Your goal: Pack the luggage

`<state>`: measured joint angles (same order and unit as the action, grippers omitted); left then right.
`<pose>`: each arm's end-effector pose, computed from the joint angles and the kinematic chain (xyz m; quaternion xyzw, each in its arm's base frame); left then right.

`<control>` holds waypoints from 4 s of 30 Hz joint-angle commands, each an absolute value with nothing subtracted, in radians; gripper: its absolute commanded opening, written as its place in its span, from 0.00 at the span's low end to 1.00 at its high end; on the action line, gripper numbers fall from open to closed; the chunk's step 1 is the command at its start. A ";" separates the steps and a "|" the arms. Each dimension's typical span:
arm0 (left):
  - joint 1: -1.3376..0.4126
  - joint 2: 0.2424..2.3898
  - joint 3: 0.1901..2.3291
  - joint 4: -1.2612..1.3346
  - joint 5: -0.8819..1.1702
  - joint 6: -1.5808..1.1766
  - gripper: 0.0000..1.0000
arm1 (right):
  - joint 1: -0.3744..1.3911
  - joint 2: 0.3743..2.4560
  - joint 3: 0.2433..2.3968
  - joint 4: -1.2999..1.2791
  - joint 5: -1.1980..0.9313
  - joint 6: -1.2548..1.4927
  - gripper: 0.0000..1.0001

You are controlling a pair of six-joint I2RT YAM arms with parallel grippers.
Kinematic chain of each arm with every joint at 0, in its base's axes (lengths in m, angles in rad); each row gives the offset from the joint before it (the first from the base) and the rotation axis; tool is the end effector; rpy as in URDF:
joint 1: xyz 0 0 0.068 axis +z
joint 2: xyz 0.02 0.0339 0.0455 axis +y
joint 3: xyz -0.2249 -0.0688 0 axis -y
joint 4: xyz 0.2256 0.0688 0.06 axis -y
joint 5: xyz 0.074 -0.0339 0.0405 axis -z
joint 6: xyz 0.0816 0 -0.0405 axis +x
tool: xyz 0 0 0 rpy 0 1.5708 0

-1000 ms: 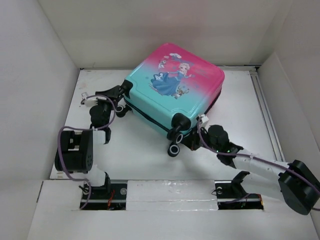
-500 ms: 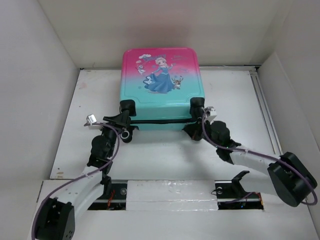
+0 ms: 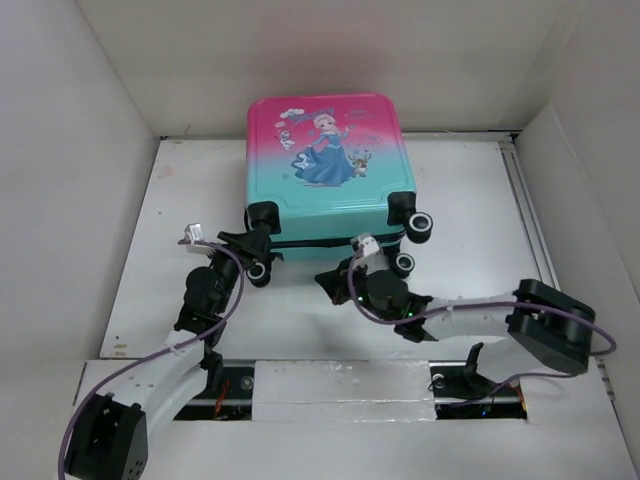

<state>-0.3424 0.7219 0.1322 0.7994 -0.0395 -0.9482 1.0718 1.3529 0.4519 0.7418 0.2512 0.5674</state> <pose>0.2123 -0.0722 0.2189 -0.2023 0.5959 -0.4574 0.6283 0.1660 0.2621 0.1692 -0.1097 0.7515 0.4053 0.5089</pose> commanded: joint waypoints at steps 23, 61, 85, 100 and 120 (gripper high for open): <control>-0.379 0.787 0.255 0.893 0.196 -0.950 0.00 | 0.792 1.126 0.423 0.426 0.486 0.517 0.42; -0.379 0.776 0.255 0.874 0.206 -0.940 0.00 | 0.716 1.639 0.179 1.600 0.453 0.350 0.46; -0.379 0.776 0.255 0.865 0.206 -0.911 0.00 | 0.617 1.664 0.290 1.801 0.272 0.236 0.48; -0.379 0.785 0.255 0.865 0.215 -0.911 0.00 | 0.653 1.614 0.362 1.804 0.301 0.155 0.35; -0.379 0.841 0.284 0.923 0.235 -0.930 0.00 | 0.873 1.712 0.344 1.813 0.302 0.207 0.00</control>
<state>-0.3717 0.8227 0.2146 0.7765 0.1795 -0.9043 0.7673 1.6627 0.3340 1.3243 0.3557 0.1726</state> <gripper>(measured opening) 0.515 0.023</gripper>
